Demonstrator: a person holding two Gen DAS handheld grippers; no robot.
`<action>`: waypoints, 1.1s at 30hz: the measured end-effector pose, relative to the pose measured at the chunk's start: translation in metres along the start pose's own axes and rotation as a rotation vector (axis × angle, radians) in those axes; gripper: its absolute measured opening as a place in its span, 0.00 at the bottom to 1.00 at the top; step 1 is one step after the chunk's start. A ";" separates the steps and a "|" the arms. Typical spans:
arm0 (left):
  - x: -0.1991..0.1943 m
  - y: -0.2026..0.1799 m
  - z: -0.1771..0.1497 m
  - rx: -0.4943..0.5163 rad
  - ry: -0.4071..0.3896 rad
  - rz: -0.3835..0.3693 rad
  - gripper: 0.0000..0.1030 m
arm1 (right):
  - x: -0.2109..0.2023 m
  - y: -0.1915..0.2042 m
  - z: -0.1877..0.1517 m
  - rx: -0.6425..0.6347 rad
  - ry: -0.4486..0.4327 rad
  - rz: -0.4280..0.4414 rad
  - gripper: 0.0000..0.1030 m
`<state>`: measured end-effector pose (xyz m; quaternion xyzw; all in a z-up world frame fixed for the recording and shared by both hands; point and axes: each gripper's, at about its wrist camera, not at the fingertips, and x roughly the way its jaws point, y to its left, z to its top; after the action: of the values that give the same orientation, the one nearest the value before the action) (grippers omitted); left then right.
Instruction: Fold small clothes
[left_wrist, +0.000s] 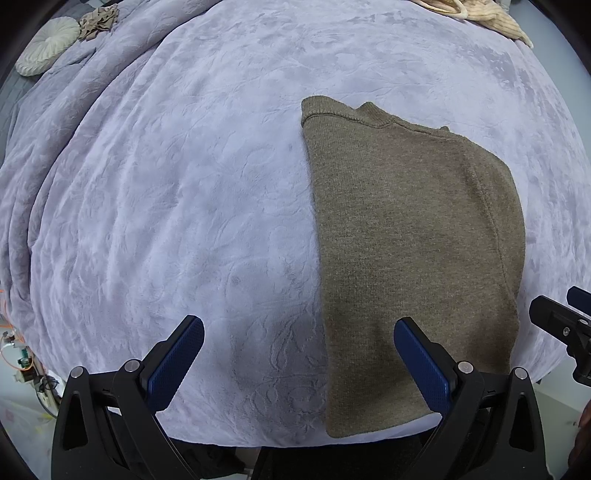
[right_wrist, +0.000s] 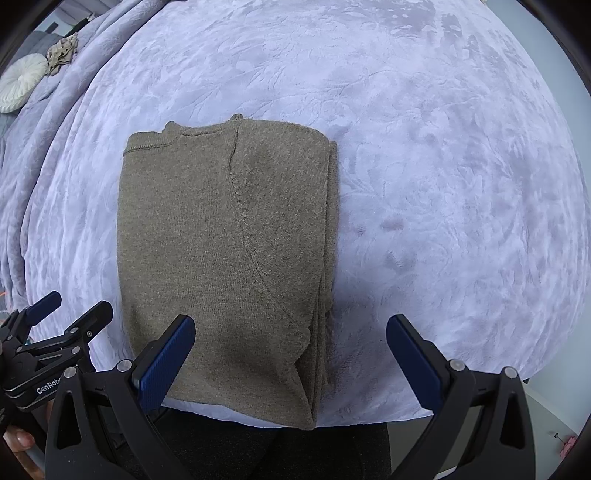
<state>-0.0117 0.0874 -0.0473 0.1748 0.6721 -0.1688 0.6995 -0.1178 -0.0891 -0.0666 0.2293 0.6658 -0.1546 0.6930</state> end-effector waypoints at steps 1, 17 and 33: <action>0.000 0.000 0.000 0.000 0.000 0.000 1.00 | 0.000 0.000 0.000 0.001 0.000 -0.001 1.00; -0.003 0.000 0.000 0.015 -0.018 0.022 1.00 | 0.002 -0.001 0.001 0.005 0.005 0.000 1.00; -0.002 0.000 -0.002 0.012 -0.025 0.029 1.00 | 0.003 0.001 -0.001 0.001 0.007 -0.002 1.00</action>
<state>-0.0134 0.0888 -0.0450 0.1867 0.6598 -0.1646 0.7090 -0.1175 -0.0875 -0.0691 0.2297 0.6684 -0.1549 0.6903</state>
